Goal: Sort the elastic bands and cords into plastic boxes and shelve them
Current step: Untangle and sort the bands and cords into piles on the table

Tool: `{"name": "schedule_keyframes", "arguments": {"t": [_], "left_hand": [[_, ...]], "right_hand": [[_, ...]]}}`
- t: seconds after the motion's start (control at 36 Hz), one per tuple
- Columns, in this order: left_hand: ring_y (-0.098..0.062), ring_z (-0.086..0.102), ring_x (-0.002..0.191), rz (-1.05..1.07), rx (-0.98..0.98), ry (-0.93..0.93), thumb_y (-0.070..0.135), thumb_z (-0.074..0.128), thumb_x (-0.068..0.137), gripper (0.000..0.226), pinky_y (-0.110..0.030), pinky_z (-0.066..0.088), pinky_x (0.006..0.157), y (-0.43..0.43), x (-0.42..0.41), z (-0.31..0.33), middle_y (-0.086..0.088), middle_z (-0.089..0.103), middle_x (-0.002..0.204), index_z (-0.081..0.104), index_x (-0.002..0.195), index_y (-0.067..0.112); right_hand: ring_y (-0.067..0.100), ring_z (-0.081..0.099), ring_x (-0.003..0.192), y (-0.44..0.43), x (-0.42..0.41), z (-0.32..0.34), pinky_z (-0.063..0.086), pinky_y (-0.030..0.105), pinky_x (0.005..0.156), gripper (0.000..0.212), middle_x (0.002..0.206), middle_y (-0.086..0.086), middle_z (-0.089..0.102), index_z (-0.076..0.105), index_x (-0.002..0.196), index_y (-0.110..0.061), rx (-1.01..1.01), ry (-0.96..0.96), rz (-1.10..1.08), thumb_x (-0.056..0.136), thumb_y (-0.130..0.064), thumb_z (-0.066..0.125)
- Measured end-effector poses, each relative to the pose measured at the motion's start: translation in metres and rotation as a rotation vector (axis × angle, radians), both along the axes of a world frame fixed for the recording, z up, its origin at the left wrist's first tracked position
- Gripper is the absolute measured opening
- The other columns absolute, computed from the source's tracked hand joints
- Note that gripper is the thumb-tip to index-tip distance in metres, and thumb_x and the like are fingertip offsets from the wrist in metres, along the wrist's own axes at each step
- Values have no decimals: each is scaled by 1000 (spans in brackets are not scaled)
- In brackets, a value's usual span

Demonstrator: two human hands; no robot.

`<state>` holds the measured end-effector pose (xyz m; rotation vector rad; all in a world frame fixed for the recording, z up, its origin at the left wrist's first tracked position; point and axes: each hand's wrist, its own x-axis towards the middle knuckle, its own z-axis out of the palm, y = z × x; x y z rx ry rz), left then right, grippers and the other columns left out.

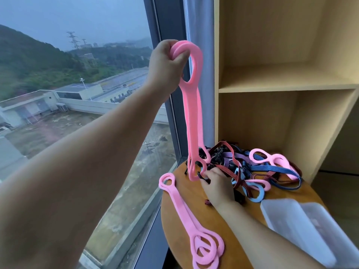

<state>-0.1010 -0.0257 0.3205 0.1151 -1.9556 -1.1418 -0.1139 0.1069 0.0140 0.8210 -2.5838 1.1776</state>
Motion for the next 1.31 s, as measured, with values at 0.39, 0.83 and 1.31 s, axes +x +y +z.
{"name": "schedule_keyframes", "arguments": {"t": [0.39,0.83,1.31], "left_hand": [[-15,56,67,32,-7,-44,13,62,92,10,-30,52,63,-22,-5,-26,-1,61,84,60,102,14],[0,55,50,-80,-18,-14,17,62,95,12,-20,51,55,-11,14,-8,2,60,80,58,106,14],[-19,61,62,36,218,-255,19,59,97,8,-54,58,76,-55,55,-114,-4,62,83,57,104,16]], "right_hand": [[20,63,97,15,-38,21,44,14,76,22,110,7,65,66,115,-8,-286,-131,-164,96,-11,57],[-1,59,94,-37,-32,127,47,17,72,81,107,-22,55,36,135,-33,-402,-321,345,70,-47,82],[17,72,77,11,31,56,59,27,68,24,89,-2,74,69,99,-27,-300,-610,455,82,-12,77]]}}
